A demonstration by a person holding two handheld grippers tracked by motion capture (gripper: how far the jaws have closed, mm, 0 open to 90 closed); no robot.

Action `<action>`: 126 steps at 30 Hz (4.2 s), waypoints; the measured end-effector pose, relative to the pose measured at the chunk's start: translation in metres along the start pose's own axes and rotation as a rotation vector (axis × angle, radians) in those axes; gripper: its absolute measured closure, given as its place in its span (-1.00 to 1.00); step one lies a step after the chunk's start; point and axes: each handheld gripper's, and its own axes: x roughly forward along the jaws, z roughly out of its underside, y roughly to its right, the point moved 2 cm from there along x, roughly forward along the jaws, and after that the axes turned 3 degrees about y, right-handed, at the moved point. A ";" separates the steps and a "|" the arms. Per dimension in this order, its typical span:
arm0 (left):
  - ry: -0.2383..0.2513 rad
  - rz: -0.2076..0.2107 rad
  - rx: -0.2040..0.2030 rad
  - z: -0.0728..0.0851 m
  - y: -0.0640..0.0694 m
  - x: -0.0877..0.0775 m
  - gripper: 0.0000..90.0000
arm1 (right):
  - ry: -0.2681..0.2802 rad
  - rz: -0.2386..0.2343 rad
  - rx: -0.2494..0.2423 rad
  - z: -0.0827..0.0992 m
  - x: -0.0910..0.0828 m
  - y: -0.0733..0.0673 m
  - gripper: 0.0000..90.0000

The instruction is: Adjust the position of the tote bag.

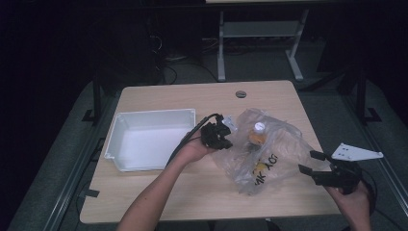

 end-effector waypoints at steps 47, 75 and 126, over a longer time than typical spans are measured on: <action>0.146 0.017 0.008 -0.014 0.016 -0.057 0.31 | -0.010 -0.006 -0.018 -0.002 0.003 -0.004 -0.34; 0.122 -0.016 -0.005 -0.044 -0.002 -0.021 0.50 | 0.020 -0.012 -0.036 -0.021 -0.013 0.003 -0.33; 0.089 0.045 -0.007 -0.010 -0.029 -0.036 1.00 | -0.096 -0.328 -0.095 -0.097 0.089 0.051 0.99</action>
